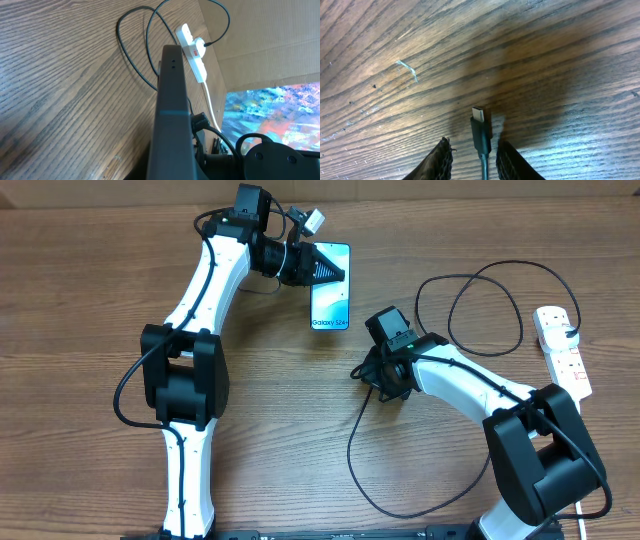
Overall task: Plug charger to phone and switch on socket
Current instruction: 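Lower the open right gripper around the USB-C plug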
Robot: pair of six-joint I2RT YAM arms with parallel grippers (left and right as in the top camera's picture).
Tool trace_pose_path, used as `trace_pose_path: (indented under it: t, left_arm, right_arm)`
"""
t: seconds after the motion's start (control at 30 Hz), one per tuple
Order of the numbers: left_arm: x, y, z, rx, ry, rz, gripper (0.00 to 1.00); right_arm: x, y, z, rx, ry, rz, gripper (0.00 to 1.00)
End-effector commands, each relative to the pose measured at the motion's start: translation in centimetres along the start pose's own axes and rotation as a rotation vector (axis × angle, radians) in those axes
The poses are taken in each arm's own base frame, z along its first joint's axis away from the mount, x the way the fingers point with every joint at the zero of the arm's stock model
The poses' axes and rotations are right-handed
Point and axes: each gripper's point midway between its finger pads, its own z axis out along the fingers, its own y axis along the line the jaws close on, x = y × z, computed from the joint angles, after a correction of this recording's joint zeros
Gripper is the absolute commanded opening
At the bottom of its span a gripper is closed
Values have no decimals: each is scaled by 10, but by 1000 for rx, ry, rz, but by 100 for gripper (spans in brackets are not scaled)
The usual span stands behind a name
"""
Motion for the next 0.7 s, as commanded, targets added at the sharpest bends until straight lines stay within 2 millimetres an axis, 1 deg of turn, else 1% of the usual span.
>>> trace_pose_path:
  t: [0.0,0.03,0.17,0.23,0.33,0.4,0.5,0.53,0.67]
  left_arm:
    - [0,0,-2,35,-6,-12,4]
    - [0,0,-3,34,-6,-14,4]
    - [0,1,-3,34,-7,-15,4]
    - [0,1,-4,34,-7,-15,4]
    - [0,1,-3,34,-7,-15,4]
    - [0,1,-3,34,-7,-15,4]
    - [0,1,-4,34,-7,-16,4]
    - [0,1,-3,34,-7,-15,4]
    - [0,1,-4,34,-7,-16,4]
  right_arm:
    - [1,-4,5,16,-1,-6,31]
    - [1,-4,5,17,-4,-6,32]
    - [-1,-4,5,21,-14,-6,44]
    - [-1,-4,5,21,-14,-6,46]
    - [-1,-4,5,21,-14,-6,46]
    - [-1,-4,5,21,-14,-6,43]
    - [-1,-5,5,23,-12,-6,33]
    - [-1,-5,5,23,-12,-6,31]
    - [-1,-5,5,22,-13,-6,27]
